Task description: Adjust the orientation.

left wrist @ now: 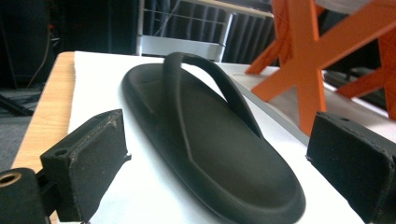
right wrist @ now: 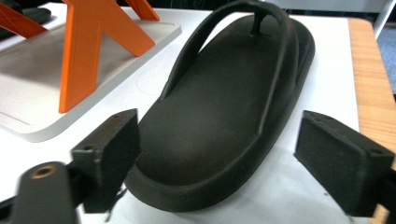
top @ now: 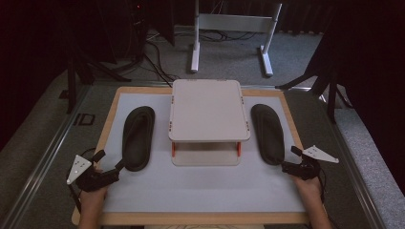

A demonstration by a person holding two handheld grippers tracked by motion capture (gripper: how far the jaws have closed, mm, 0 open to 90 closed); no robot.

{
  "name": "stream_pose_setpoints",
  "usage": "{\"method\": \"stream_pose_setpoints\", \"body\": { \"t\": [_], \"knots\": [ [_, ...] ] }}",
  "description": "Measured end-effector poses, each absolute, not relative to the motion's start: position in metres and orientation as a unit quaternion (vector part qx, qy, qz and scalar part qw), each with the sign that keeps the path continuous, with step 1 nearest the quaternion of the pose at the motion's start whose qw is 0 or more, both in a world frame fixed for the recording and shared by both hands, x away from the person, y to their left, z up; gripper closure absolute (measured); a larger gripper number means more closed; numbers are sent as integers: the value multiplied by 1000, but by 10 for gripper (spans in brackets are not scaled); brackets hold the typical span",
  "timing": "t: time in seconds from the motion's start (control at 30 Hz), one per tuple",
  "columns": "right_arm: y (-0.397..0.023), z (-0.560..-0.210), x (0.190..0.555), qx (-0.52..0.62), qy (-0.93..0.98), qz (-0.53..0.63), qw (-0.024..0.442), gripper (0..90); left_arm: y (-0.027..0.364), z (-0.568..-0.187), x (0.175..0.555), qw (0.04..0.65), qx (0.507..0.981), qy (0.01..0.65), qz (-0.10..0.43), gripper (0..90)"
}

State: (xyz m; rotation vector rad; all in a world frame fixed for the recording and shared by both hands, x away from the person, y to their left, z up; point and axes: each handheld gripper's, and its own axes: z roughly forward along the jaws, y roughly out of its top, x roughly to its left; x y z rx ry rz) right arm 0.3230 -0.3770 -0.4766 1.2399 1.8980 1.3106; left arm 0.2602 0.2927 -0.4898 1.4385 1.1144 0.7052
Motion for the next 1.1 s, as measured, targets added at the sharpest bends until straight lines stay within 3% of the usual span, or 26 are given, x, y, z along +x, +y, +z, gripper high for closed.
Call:
{"method": "stream_pose_setpoints", "body": {
  "t": [0.43,1.1],
  "knots": [
    [-376,-475,319,450,698,492,262,117,294,-485,261,538,626,495,269,22],
    [-375,-476,320,447,703,490,256,117,298,-464,272,475,695,501,202,24]
  ]
}}
